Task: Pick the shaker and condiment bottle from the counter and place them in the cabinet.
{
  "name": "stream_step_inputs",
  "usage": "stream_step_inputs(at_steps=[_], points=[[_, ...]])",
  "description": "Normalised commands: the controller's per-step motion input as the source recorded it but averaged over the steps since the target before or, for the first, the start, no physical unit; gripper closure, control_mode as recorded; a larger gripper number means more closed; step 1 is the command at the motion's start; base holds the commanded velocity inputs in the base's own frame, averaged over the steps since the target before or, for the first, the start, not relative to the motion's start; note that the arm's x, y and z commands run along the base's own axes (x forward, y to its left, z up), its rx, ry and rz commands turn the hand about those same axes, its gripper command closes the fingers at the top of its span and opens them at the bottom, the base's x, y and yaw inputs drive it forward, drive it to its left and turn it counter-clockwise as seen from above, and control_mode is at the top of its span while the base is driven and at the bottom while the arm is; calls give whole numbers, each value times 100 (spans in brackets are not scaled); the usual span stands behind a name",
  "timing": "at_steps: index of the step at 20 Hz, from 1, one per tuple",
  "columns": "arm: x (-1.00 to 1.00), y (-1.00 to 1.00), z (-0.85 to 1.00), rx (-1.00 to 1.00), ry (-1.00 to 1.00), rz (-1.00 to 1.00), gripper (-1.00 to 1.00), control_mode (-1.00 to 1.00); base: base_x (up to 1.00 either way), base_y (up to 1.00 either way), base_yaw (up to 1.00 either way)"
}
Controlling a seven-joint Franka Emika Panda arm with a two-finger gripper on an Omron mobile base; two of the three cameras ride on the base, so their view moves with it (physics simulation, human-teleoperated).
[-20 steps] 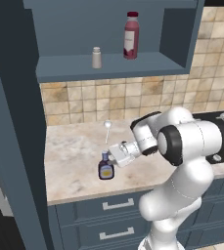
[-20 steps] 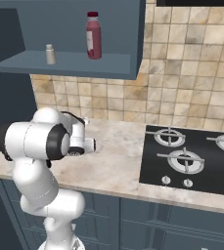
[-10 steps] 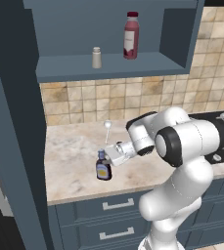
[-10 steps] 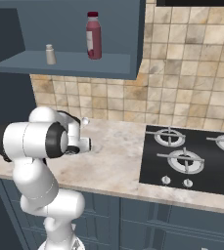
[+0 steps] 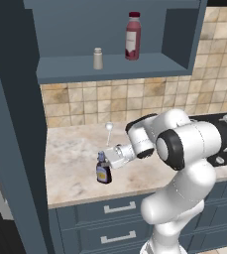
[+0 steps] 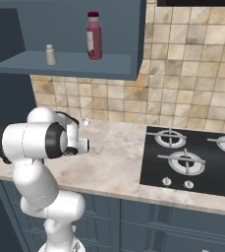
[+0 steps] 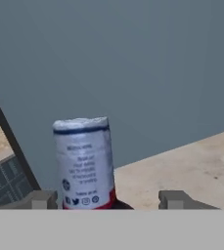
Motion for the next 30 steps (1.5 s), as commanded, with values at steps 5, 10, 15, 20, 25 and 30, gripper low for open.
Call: stream_step_inputs(at_steps=[5, 10, 15, 20, 25, 30], points=[[-4, 4, 21, 0, 0, -4, 100, -100, 0, 0, 0], [-37, 3, 88, 0, -5, -5, 100, -100, 0, 0, 0], [-58, 2, 100, 0, -2, -4, 100, -100, 0, 0, 0], [-67, -2, 100, 0, 0, -4, 100, -100, 0, 0, 0], [-49, -1, 100, -2, -3, -2, 100, -100, 0, 0, 0], [-21, -3, 100, -1, -7, -8, 100, -100, 0, 0, 0]])
